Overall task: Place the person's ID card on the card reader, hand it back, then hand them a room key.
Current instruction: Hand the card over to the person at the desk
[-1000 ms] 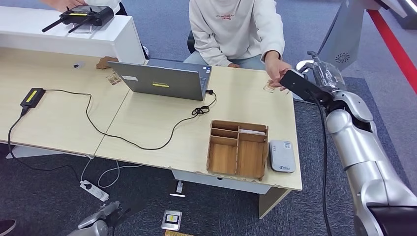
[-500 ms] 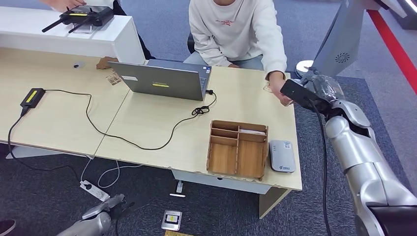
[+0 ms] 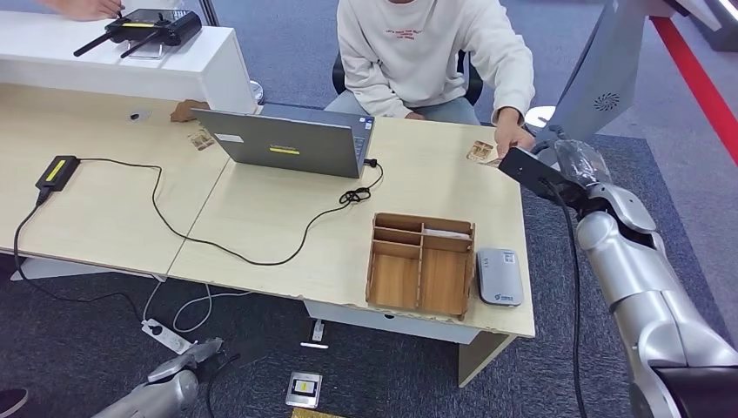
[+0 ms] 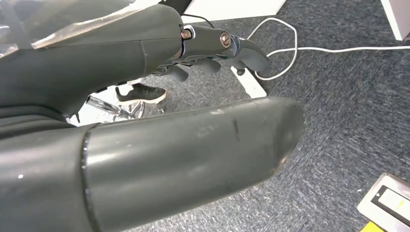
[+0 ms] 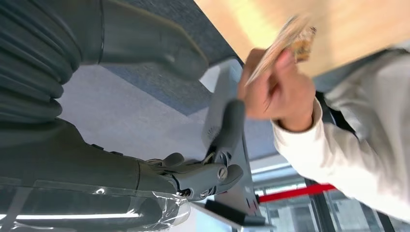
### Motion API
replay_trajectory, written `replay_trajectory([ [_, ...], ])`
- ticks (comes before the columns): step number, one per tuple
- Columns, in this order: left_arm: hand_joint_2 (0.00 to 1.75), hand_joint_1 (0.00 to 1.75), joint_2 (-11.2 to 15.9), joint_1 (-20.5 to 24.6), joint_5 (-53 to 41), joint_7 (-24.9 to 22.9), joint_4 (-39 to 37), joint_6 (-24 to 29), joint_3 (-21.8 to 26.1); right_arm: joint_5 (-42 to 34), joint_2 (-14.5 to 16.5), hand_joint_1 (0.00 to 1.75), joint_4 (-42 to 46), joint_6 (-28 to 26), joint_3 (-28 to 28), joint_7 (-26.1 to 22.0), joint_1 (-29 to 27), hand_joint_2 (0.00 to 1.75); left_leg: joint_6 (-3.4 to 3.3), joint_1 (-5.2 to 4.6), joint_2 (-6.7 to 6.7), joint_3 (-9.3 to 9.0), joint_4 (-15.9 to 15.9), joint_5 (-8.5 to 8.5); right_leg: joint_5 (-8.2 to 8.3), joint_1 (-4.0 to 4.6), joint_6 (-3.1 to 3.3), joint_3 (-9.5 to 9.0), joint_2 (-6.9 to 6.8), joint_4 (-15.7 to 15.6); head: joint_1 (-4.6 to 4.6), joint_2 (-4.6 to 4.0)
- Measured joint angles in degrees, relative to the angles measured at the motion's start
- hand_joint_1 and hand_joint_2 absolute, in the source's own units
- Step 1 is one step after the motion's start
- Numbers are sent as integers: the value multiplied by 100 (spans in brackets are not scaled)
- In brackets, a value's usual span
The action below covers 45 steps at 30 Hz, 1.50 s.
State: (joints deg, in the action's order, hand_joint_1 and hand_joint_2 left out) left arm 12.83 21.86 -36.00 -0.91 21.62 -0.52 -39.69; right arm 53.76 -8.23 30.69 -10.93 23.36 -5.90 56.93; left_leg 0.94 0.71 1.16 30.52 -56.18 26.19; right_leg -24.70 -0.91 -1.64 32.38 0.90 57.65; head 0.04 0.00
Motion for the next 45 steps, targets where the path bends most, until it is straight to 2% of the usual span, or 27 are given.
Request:
replay_trajectory([
  [8,0,0,0,-7,-4,74,0,72,-43,-253,-76,0,214,-484,-80,-370,99,175,0,0,0,-4,0,-4,3,0,1,-3,0,1,0,0],
  [13,0,0,0,-116,137,143,-1,293,-56,-1273,-212,0,851,-953,-389,-847,108,175,-1,-2,0,-4,-2,-3,2,-1,1,-3,0,1,1,0],
  [18,0,0,-1,-283,345,163,-9,483,-64,-2006,-394,0,1691,-956,-741,-880,49,175,-1,-2,0,-3,-2,-1,1,-1,0,-3,0,-1,1,0],
  [20,0,0,-2,-370,518,158,-11,599,-56,-2517,-421,0,2039,-941,-887,-869,-64,175,-1,-2,-1,-4,-2,-1,1,-1,0,-4,0,-1,0,0],
  [23,0,0,-2,-552,765,156,-21,772,-40,-3511,-444,0,2537,-731,-1114,-728,-306,175,-1,-1,-1,-5,-2,-1,1,0,0,-5,0,-1,0,0],
  [27,0,0,-2,-771,1148,158,-56,921,37,-5467,-415,0,3100,-19,-1313,-151,-794,175,0,5,-1,-6,-1,-1,1,1,1,-10,0,-1,1,0],
  [29,0,0,0,-872,1302,166,-79,999,85,-6131,-384,0,3328,167,-1347,17,-1088,175,0,5,-1,-6,-1,-2,1,1,1,-10,0,-1,0,0],
  [36,0,0,2,-1114,1660,172,-139,1189,216,-7388,-316,0,3880,488,-1341,475,-1871,175,0,6,0,-6,0,-2,0,11,1,-11,-1,-1,0,0],
  [45,0,0,16,-1226,1911,203,-215,1315,313,-8082,-196,0,4291,689,-1298,767,-2488,175,0,5,0,-5,0,-2,0,13,1,-13,-1,-1,1,0],
])
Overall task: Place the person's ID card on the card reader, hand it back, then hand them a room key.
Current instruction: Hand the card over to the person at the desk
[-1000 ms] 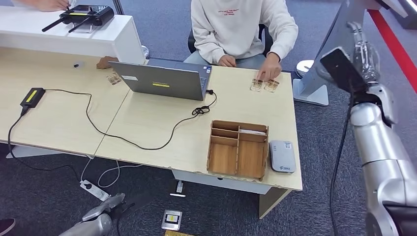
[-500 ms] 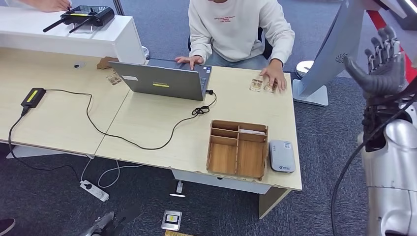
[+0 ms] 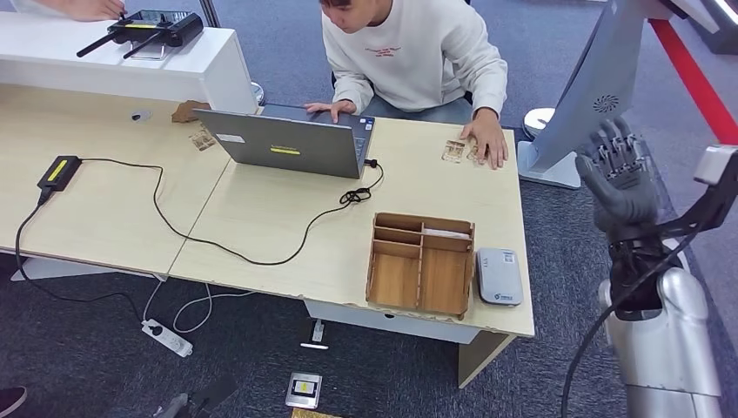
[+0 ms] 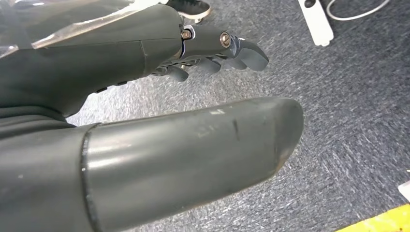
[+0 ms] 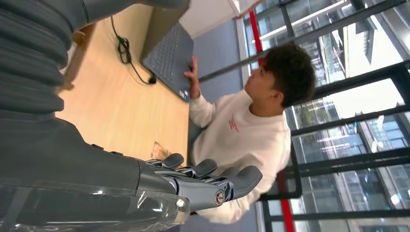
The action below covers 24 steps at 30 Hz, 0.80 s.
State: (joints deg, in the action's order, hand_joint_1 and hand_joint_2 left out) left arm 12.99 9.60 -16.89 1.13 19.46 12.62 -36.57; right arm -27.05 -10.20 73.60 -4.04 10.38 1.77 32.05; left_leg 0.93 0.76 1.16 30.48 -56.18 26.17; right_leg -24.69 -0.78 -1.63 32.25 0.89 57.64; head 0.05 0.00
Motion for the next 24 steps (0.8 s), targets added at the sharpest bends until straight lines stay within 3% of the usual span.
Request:
replay_trajectory([
  [11,0,0,26,9,2,38,-86,16,22,-328,138,0,384,180,412,227,-699,175,0,0,0,0,0,0,0,0,0,1,-1,0,-1,0],
  [24,0,0,58,40,-20,18,-110,-19,3,-376,239,0,629,191,744,294,-844,175,0,0,-1,0,0,-1,0,0,0,1,0,0,0,0],
])
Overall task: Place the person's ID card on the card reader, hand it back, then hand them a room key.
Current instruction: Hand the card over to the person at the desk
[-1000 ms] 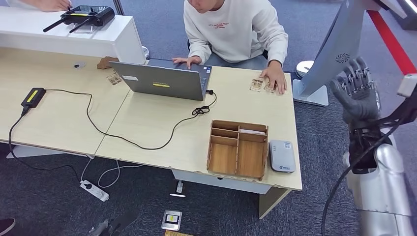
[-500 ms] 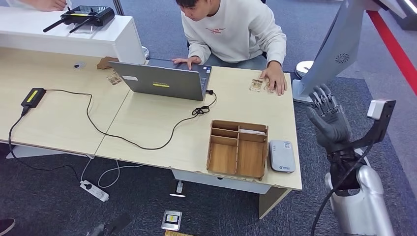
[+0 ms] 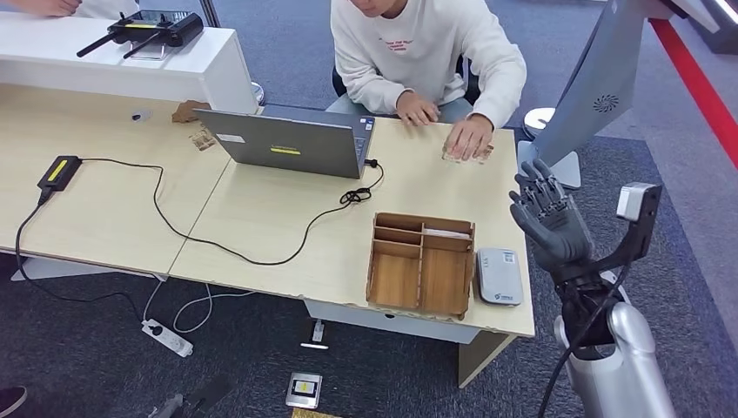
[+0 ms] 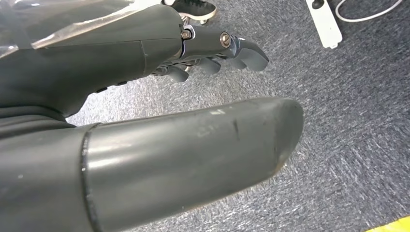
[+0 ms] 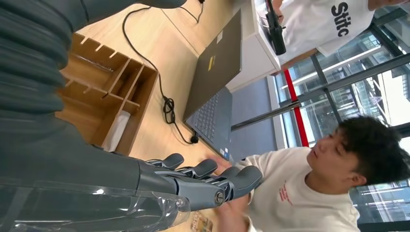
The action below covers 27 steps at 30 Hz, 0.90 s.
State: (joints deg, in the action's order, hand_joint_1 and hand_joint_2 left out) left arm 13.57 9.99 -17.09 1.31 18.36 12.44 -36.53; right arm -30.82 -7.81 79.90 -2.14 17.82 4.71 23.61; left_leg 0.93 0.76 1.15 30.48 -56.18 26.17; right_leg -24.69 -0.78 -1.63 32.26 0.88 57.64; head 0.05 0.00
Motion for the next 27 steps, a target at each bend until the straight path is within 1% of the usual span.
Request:
replay_trajectory([
  [10,0,0,37,0,-29,28,-12,-43,-12,-27,-8,0,199,-9,86,23,-80,175,0,0,-1,-1,0,0,0,0,0,1,0,0,0,0],
  [18,0,0,79,15,-79,-39,-15,-89,-34,-108,-175,0,249,151,101,51,-123,175,0,-1,-1,-2,0,0,0,0,0,1,0,-1,-1,0],
  [27,0,0,112,31,-85,-48,-17,-100,-81,-105,-253,0,312,196,107,61,-184,175,0,0,-1,-2,0,0,0,0,0,2,0,0,0,0],
])
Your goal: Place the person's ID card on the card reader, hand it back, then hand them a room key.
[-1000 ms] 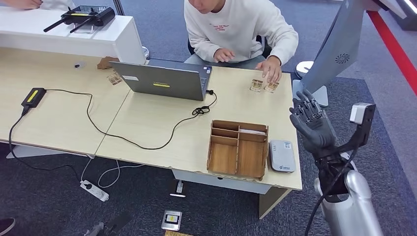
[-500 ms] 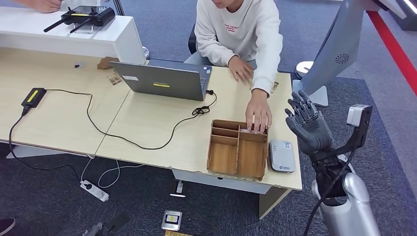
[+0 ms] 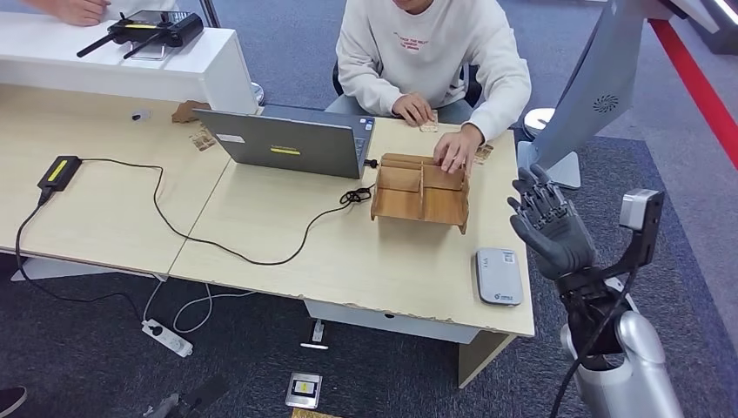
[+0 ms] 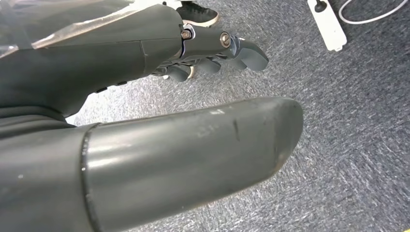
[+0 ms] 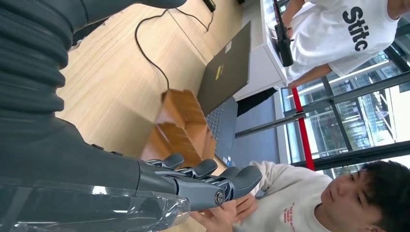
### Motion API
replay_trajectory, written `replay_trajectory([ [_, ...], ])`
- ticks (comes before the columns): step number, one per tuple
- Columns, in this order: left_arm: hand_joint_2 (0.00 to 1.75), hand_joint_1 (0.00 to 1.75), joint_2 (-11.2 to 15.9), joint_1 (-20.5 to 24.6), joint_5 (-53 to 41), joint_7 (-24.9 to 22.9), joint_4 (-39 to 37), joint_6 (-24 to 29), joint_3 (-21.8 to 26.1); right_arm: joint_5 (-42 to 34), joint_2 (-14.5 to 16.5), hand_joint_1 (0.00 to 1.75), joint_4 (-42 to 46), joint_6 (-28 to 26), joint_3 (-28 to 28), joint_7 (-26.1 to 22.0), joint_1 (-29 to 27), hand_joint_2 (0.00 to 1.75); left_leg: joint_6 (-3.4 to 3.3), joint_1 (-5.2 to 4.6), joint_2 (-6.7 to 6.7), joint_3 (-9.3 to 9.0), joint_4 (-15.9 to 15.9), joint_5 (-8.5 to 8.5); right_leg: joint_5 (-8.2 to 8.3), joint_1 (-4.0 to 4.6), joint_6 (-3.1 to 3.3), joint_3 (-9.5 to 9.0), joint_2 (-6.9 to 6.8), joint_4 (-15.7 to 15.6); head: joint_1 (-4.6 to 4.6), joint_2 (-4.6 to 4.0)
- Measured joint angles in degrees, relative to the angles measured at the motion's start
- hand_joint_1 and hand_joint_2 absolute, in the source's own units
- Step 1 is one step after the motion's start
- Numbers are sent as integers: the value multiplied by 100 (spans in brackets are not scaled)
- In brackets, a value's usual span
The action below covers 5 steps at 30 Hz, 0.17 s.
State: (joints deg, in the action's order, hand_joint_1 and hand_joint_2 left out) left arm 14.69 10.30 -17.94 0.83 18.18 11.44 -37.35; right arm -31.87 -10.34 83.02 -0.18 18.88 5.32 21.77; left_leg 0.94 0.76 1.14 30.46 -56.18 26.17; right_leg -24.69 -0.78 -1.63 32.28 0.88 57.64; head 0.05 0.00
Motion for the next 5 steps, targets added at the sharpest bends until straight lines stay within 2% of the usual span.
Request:
replay_trajectory([
  [5,0,0,4,1,7,2,-2,-1,-15,7,-8,0,35,33,4,49,-5,175,0,0,0,1,0,0,0,0,0,-1,0,0,0,0],
])
